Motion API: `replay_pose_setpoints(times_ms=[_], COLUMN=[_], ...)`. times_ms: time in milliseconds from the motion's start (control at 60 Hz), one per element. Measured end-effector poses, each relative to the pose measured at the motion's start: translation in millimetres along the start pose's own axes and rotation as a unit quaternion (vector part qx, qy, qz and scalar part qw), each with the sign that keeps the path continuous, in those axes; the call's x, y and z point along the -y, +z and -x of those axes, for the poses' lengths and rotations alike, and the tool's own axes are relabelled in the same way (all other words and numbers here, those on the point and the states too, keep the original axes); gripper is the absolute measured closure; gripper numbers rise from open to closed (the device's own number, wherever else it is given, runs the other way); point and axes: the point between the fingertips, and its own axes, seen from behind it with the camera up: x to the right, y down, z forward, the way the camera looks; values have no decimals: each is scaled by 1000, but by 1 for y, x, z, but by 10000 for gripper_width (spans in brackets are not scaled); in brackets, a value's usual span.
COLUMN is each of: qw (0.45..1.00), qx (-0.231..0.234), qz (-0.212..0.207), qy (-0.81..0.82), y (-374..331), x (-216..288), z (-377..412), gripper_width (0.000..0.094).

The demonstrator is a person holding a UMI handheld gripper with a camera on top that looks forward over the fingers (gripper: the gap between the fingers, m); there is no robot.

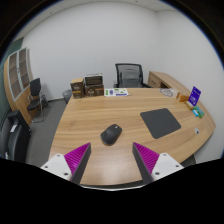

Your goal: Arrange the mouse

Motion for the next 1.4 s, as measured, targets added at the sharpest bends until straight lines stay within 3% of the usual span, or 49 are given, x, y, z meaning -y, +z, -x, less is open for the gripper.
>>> replay_pose_setpoints(times_ms=[583, 1133, 1300, 1400], qw=[999, 997, 997, 996], qx=[27, 50, 62, 79], qz=[36, 48, 43, 41], qy=[-12, -20, -26, -11], y=[174, 248, 258, 257], x=[-30, -13, -5, -2], z=[-10, 13, 19, 24], gripper_width=[68, 71, 143, 292])
